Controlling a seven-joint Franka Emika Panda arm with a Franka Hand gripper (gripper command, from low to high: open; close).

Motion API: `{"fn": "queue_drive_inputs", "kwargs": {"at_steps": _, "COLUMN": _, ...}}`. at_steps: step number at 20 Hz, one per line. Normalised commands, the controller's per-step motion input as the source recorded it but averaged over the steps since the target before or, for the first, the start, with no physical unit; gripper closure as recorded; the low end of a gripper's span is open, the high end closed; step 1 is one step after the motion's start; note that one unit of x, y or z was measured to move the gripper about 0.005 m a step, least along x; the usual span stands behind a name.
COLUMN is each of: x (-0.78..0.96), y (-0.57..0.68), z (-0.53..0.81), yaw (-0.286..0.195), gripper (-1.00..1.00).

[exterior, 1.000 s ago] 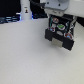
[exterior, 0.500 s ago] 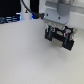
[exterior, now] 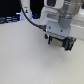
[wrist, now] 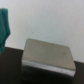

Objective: Open the kcup holder, insert the kcup into the holder, and close the kcup holder

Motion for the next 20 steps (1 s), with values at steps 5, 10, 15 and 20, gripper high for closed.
{"fn": "queue_drive_inputs", "kwargs": {"at_steps": 5, "x": -0.23, "y": 0.08, "z": -0.13, "yaw": 0.264, "gripper": -1.00}}
{"fn": "queue_drive_inputs", "kwargs": {"at_steps": 10, "x": -0.34, "y": 0.30, "z": -0.02, "yaw": 0.166, "gripper": -1.00}}
{"fn": "queue_drive_inputs", "kwargs": {"at_steps": 15, "x": -0.26, "y": 0.47, "z": 0.03, "yaw": 0.135, "gripper": -1.00}}
{"fn": "queue_drive_inputs", "kwargs": {"at_steps": 20, "x": -0.34, "y": 0.53, "z": 0.03, "yaw": 0.111, "gripper": -1.00}}
